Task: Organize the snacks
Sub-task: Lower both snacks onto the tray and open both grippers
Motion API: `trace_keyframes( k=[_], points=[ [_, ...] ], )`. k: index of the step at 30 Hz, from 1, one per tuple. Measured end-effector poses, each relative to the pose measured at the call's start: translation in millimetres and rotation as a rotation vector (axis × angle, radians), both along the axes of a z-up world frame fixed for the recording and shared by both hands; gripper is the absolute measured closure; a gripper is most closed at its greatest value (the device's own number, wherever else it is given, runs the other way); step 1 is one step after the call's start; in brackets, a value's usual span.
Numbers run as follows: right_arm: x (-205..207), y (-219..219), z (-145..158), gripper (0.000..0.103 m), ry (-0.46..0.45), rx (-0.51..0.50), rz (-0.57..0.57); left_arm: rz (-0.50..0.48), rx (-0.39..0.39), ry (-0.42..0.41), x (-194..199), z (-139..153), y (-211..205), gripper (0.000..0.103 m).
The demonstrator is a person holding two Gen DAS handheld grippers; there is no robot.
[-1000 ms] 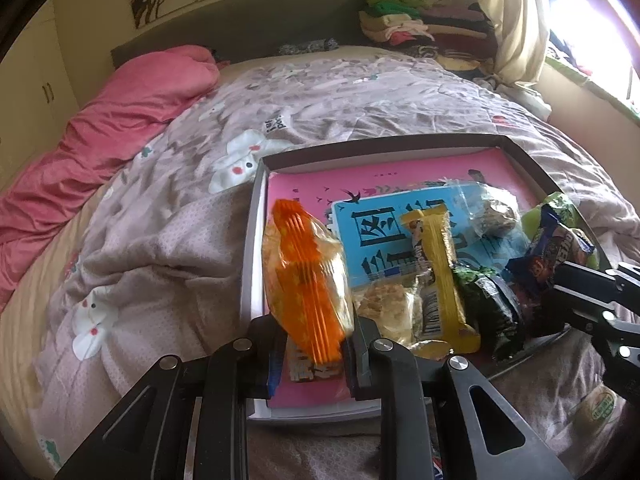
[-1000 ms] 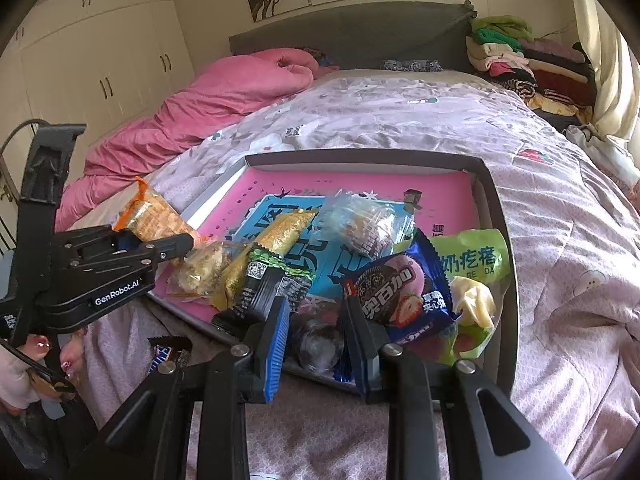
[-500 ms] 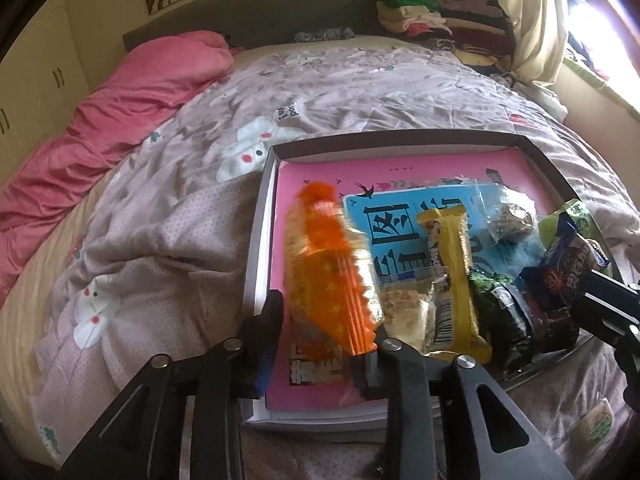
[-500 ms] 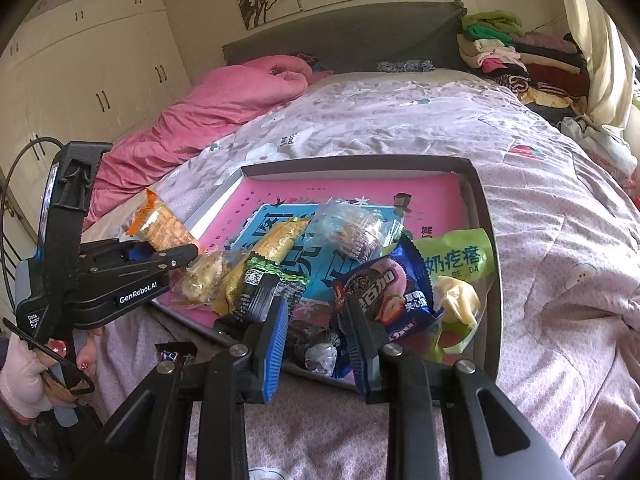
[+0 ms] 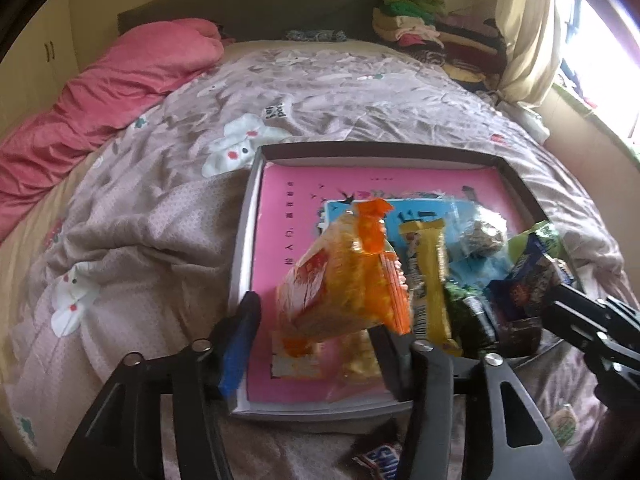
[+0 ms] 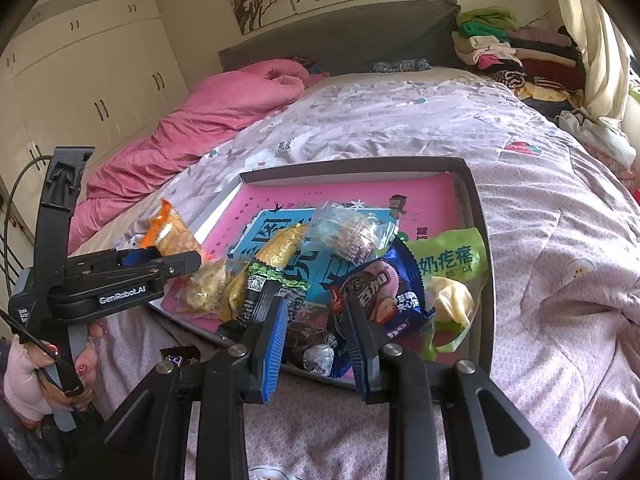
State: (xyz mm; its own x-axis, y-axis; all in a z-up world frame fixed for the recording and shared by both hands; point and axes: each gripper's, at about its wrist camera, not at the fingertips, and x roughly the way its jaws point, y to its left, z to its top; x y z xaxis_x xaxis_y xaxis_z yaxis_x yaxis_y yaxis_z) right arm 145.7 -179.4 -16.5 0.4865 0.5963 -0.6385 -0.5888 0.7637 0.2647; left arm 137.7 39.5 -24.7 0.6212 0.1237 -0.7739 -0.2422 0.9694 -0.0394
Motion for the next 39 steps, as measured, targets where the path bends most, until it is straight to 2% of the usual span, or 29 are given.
trace_keyframes(
  k=[17,20,25,32,39],
  points=[
    [3,-10,7,0.074,-0.007,0.041,-0.027,-0.060,-0.027,-0.039,-5,13,-14,0.043],
    [4,-13,9,0.068,-0.009,0.052,-0.034,-0.063,-0.026,-0.043,-6,15,-14,0.043],
    [4,-17,12,0.066,-0.014,0.067,-0.042,-0.074,-0.051,-0.056,-9,19,-13,0.043],
    [5,-21,16,0.059,-0.013,0.091,-0.050,-0.077,-0.123,-0.061,-15,25,-9,0.042],
    [3,-26,21,0.054,-0.009,0.124,-0.054,-0.090,-0.122,-0.071,-21,33,-11,0.042]
  ],
)
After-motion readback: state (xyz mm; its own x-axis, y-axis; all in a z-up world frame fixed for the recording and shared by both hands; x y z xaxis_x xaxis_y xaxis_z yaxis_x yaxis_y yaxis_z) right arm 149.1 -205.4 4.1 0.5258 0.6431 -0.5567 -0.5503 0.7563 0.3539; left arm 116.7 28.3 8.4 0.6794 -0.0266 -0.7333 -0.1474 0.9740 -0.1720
